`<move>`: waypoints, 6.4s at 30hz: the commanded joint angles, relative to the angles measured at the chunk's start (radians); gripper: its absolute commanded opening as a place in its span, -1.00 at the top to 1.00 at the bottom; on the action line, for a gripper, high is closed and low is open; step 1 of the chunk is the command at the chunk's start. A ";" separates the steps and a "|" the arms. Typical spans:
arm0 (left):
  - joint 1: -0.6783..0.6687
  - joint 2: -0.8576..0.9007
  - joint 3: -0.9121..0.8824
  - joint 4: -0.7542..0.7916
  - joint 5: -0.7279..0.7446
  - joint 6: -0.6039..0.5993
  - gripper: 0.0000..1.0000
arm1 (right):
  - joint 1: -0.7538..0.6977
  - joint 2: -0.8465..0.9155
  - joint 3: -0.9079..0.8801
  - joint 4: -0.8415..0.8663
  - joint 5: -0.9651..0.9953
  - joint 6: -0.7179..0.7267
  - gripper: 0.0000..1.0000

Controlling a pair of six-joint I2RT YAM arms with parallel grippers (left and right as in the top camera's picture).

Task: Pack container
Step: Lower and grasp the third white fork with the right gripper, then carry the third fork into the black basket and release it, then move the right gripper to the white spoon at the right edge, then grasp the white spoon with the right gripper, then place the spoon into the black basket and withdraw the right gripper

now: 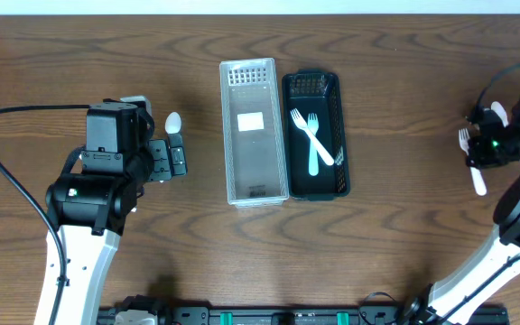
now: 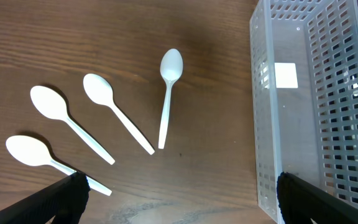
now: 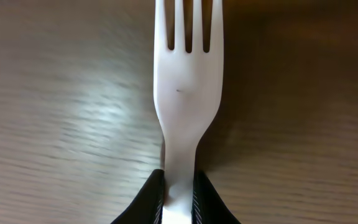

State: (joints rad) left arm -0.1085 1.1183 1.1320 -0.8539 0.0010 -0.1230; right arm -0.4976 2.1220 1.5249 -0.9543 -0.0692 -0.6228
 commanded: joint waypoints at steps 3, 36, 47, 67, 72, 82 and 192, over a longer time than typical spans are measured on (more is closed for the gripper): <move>0.001 0.004 0.018 0.005 0.003 0.013 -0.96 | 0.101 -0.118 0.124 -0.049 0.035 0.220 0.97; 0.000 0.004 0.018 -0.010 0.003 0.013 -0.96 | 0.968 -0.007 0.259 -0.165 0.245 1.043 0.72; 0.000 0.004 0.018 -0.009 0.003 0.013 -0.96 | 0.954 -0.043 0.334 -0.142 0.268 0.794 -0.63; 0.000 0.004 0.018 -0.009 0.003 0.013 -0.96 | 0.173 -0.002 0.687 -0.184 0.217 0.155 -0.88; 0.000 0.004 0.018 -0.009 0.003 0.013 -0.96 | 0.068 0.100 0.687 -0.193 0.211 0.090 -0.89; 0.000 0.004 0.018 -0.009 0.003 0.013 -0.96 | -0.003 0.312 0.687 -0.184 0.143 0.090 -0.88; 0.000 0.004 0.018 -0.039 0.003 0.014 -0.96 | 0.998 0.082 0.467 -0.366 0.092 0.956 0.39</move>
State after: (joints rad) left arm -0.1085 1.1187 1.1320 -0.8902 0.0010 -0.1230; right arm 0.4923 2.2189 1.9686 -1.3247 0.0181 0.3801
